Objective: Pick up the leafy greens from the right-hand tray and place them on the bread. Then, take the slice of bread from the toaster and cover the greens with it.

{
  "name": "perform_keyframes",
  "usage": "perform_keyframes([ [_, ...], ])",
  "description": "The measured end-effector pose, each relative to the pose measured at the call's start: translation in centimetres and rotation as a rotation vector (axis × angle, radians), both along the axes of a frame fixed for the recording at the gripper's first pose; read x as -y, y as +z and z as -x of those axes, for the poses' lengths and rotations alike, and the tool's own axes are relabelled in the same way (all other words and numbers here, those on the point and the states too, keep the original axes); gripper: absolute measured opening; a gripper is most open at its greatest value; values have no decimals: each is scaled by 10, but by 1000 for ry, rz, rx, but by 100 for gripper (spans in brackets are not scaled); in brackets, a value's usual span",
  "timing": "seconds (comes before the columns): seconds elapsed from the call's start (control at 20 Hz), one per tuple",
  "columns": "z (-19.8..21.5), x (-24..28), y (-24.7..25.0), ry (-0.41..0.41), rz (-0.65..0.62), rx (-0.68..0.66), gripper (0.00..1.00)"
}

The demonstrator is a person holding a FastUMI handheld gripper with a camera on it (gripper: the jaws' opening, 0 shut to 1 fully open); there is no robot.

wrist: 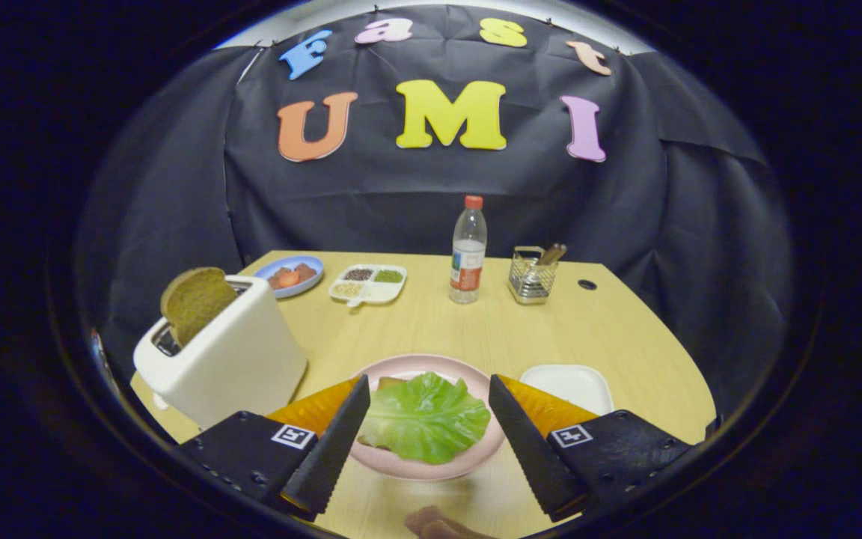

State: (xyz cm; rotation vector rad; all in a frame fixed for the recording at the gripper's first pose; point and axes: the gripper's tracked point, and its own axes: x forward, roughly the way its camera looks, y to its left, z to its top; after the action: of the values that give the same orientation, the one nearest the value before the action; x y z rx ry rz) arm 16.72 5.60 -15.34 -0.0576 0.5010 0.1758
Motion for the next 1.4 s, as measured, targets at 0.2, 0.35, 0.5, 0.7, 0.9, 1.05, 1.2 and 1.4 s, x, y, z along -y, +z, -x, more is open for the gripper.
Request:
perform_keyframes([
  [0.2, 20, -47, 51, 47, -57, 64, 98],
  [0.35, 29, -87, 72, 87, -86, 77, 97],
  [0.5, 33, -124, 84, 119, -85, 107, 97],
  [0.7, 26, -175, 75, 156, -78, 92, 98],
  [0.9, 10, -205, 45, 146, -38, 24, 98],
  [1.05, -1, -217, 35, 123, -25, -7, 96],
  [1.2, -9, -223, 29, 95, 22, -27, 87],
  [1.4, -13, -219, 16, 29, 62, -78, 64],
])
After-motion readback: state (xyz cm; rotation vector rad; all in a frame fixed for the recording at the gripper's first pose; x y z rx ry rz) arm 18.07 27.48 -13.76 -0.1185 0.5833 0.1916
